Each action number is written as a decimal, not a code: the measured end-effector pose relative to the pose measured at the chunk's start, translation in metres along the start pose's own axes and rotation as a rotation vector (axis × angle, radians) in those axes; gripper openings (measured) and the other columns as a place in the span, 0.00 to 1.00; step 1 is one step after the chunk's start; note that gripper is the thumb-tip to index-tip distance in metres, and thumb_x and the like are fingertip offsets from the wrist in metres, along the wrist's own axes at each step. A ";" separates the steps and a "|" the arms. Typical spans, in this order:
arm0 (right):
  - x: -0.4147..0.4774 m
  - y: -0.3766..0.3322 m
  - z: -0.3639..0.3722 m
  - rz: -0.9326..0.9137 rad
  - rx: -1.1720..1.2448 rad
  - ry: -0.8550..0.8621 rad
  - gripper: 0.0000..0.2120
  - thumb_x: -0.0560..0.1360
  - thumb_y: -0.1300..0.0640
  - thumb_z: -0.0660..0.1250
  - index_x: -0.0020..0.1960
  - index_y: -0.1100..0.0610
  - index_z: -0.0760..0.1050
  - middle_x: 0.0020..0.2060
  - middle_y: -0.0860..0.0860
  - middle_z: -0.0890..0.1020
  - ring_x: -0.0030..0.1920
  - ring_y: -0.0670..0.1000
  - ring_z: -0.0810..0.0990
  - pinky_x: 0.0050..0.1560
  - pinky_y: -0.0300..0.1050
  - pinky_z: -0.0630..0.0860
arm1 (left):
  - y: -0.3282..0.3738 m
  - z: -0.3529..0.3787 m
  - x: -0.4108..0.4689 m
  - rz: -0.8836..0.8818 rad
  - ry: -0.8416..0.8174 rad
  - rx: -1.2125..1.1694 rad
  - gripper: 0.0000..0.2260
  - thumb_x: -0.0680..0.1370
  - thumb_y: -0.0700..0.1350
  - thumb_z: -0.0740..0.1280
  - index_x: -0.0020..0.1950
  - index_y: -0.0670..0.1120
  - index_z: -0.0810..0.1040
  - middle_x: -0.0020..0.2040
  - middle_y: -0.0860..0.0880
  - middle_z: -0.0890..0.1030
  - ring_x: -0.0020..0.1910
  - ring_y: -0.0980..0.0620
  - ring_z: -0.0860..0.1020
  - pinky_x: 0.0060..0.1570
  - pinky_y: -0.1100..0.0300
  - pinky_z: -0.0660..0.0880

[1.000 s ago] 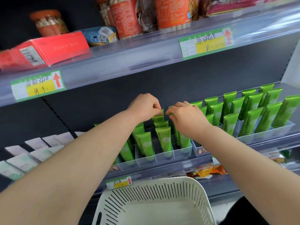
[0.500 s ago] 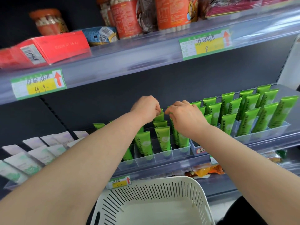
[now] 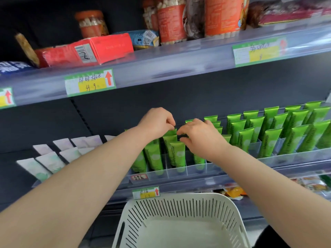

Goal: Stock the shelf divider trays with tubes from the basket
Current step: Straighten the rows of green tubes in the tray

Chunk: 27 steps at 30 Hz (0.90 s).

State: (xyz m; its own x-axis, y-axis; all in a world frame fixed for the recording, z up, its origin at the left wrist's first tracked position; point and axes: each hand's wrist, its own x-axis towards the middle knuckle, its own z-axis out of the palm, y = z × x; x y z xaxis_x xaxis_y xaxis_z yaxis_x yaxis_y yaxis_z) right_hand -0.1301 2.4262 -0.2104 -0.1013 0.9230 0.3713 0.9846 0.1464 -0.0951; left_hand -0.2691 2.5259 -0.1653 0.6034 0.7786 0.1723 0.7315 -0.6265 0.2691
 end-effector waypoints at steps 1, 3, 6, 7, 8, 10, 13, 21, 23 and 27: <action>0.001 -0.004 0.002 -0.003 -0.010 -0.016 0.12 0.79 0.50 0.59 0.60 0.47 0.75 0.55 0.46 0.79 0.58 0.52 0.72 0.54 0.49 0.65 | -0.003 -0.001 -0.004 0.008 -0.008 0.002 0.04 0.73 0.44 0.72 0.45 0.53 0.84 0.38 0.60 0.78 0.46 0.55 0.80 0.50 0.56 0.78; 0.002 -0.009 0.006 0.006 -0.037 -0.038 0.11 0.79 0.51 0.58 0.58 0.47 0.76 0.52 0.46 0.79 0.56 0.53 0.72 0.51 0.49 0.64 | -0.008 -0.003 -0.010 0.020 -0.025 0.006 0.04 0.72 0.44 0.73 0.45 0.52 0.85 0.35 0.62 0.77 0.44 0.56 0.79 0.50 0.55 0.78; 0.003 -0.014 0.009 0.024 -0.118 -0.074 0.10 0.80 0.52 0.57 0.51 0.48 0.77 0.47 0.46 0.81 0.55 0.53 0.72 0.49 0.49 0.61 | -0.011 -0.005 -0.017 0.027 -0.030 0.018 0.04 0.72 0.43 0.73 0.44 0.50 0.85 0.33 0.63 0.75 0.42 0.57 0.78 0.49 0.55 0.78; 0.003 -0.016 0.010 0.032 -0.131 -0.086 0.09 0.80 0.53 0.57 0.50 0.48 0.77 0.46 0.46 0.82 0.55 0.53 0.72 0.50 0.50 0.61 | -0.012 -0.006 -0.019 0.028 -0.033 0.025 0.04 0.72 0.43 0.73 0.45 0.50 0.85 0.33 0.64 0.75 0.42 0.57 0.78 0.49 0.54 0.78; 0.003 -0.017 0.010 0.039 -0.136 -0.093 0.09 0.80 0.53 0.58 0.49 0.48 0.77 0.46 0.46 0.82 0.55 0.53 0.73 0.50 0.50 0.62 | -0.013 -0.006 -0.021 0.027 -0.038 0.034 0.04 0.72 0.43 0.73 0.45 0.50 0.85 0.33 0.63 0.75 0.43 0.56 0.78 0.49 0.54 0.78; 0.003 -0.017 0.010 0.042 -0.141 -0.097 0.08 0.79 0.54 0.59 0.48 0.47 0.76 0.45 0.45 0.82 0.54 0.52 0.73 0.51 0.50 0.62 | -0.014 -0.005 -0.023 0.024 -0.050 0.046 0.04 0.73 0.44 0.73 0.46 0.50 0.85 0.34 0.62 0.75 0.44 0.55 0.78 0.50 0.53 0.78; 0.002 -0.018 0.011 0.029 -0.133 -0.104 0.08 0.80 0.53 0.58 0.48 0.47 0.77 0.45 0.45 0.82 0.54 0.52 0.74 0.52 0.50 0.63 | -0.014 -0.004 -0.025 0.013 -0.058 0.051 0.04 0.73 0.43 0.73 0.47 0.50 0.85 0.36 0.60 0.76 0.46 0.53 0.79 0.50 0.53 0.78; -0.011 -0.001 -0.002 0.058 -0.018 -0.037 0.15 0.80 0.44 0.54 0.57 0.45 0.77 0.53 0.44 0.80 0.57 0.51 0.73 0.52 0.49 0.67 | -0.010 0.009 -0.022 -0.018 -0.067 0.124 0.06 0.74 0.44 0.71 0.50 0.51 0.84 0.48 0.53 0.82 0.51 0.50 0.78 0.50 0.56 0.76; -0.017 0.007 -0.004 0.093 -0.027 -0.033 0.15 0.80 0.44 0.55 0.61 0.46 0.75 0.56 0.45 0.79 0.60 0.51 0.72 0.55 0.51 0.69 | -0.009 0.014 -0.020 -0.021 -0.046 0.130 0.06 0.75 0.44 0.70 0.51 0.50 0.84 0.49 0.52 0.82 0.51 0.49 0.78 0.47 0.58 0.74; -0.023 0.013 -0.006 0.114 -0.021 -0.048 0.17 0.80 0.46 0.56 0.65 0.48 0.72 0.59 0.46 0.77 0.62 0.52 0.71 0.59 0.53 0.69 | -0.001 0.019 -0.016 -0.039 0.012 0.107 0.04 0.76 0.43 0.69 0.47 0.49 0.84 0.47 0.52 0.82 0.49 0.48 0.79 0.47 0.55 0.77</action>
State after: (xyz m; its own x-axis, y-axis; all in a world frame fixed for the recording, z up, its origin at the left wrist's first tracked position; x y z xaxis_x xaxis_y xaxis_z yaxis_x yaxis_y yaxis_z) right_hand -0.1146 2.4049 -0.2147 0.0054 0.9492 0.3147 0.9929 0.0323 -0.1145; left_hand -0.2736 2.5138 -0.1862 0.5704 0.8025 0.1749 0.7846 -0.5954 0.1731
